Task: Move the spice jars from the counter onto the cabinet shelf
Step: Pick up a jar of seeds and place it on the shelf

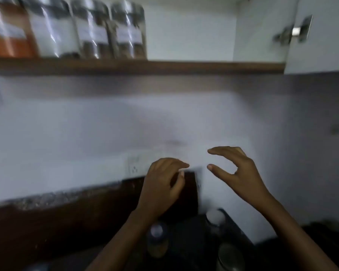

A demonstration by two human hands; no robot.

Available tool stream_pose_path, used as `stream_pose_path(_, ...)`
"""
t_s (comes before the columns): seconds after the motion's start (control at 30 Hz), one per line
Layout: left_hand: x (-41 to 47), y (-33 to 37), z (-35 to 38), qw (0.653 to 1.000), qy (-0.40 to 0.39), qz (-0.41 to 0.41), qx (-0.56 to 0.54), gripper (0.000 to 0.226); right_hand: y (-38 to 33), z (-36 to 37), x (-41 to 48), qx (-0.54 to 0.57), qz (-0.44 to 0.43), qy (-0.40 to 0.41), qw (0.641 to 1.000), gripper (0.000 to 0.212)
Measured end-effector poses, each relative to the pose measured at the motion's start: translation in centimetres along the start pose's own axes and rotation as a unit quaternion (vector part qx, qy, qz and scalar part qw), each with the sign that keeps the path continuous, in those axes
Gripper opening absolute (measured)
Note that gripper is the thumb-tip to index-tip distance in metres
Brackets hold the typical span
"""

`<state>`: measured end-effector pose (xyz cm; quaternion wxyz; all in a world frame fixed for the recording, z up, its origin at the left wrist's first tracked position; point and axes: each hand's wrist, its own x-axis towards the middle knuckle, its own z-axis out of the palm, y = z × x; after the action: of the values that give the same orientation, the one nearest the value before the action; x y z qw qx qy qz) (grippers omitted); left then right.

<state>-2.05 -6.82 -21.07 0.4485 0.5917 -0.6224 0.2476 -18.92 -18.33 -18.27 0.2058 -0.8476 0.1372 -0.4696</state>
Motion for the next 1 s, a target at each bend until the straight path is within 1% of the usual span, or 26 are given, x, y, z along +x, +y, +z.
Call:
stream_pose_path(0.17, -5.8, 2.4, 6.5, 0.988, -0.145, -0.047, -0.011, 0.027, 8.0, -1.0, -8.8, -0.005, 0.121, -0.082, 0.989, 0.024)
stream_pose_path(0.23, -8.1, 3.3, 9.2, 0.979, -0.189, -0.075, -0.029, 0.029, 10.8, -0.8, -12.4, 0.001, 0.13, -0.111, 0.985, 0.024)
stream_pose_path(0.27, -9.5, 3.7, 10.6, 0.973, -0.212, -0.084, -0.029, 0.03, 12.1, -0.6, -14.1, 0.01, 0.141, -0.132, 0.981, 0.026)
stream_pose_path(0.33, -12.3, 4.2, 13.3, 0.957, -0.272, -0.099, -0.007, 0.034, 14.3, 0.3, -17.3, 0.024, 0.201, -0.193, 0.96, 0.03)
stream_pose_path(0.4, -14.9, 4.3, 15.3, 0.922, -0.368, -0.125, 0.004, 0.043, 16.3, 1.7, -19.8, 0.023, 0.254, -0.236, 0.938, 0.043)
stream_pose_path(0.47, -16.8, 4.7, 17.1, 0.874, -0.46, -0.151, 0.041, 0.055, 18.5, 3.0, -21.7, 0.033, 0.27, -0.258, 0.927, 0.059)
stream_pose_path(0.53, -18.1, 4.8, 18.2, 0.842, -0.509, -0.16, 0.074, 0.061, 19.8, 4.1, -22.6, 0.043, 0.272, -0.274, 0.921, 0.072)
stream_pose_path(0.6, -19.0, 5.1, 18.8, 0.824, -0.531, -0.177, 0.085, 0.064, 20.8, 5.1, -23.1, 0.058, 0.279, -0.287, 0.915, 0.081)
stream_pose_path(0.67, -19.4, 5.2, 19.1, 0.817, -0.538, -0.188, 0.09, 0.066, 21.6, 6.1, -23.5, 0.07, 0.288, -0.294, 0.909, 0.086)
stream_pose_path(0.73, -19.7, 5.2, 19.2, 0.818, -0.535, -0.187, 0.099, 0.066, 21.9, 6.8, -23.7, 0.074, 0.303, -0.296, 0.903, 0.083)
stream_pose_path(0.87, -19.9, 5.1, 19.1, 0.813, -0.542, -0.19, 0.096, 0.069, 22.1, 6.9, -23.7, 0.091, 0.305, -0.258, 0.912, 0.073)
stream_pose_path(0.93, -20.0, 5.1, 19.0, 0.81, -0.548, -0.184, 0.101, 0.07, 22.3, 6.8, -23.5, 0.091, 0.304, -0.262, 0.911, 0.067)
stream_pose_path(1.0, -20.0, 5.1, 18.9, 0.809, -0.552, -0.174, 0.107, 0.07, 22.5, 6.7, -23.3, 0.093, 0.313, -0.271, 0.905, 0.068)
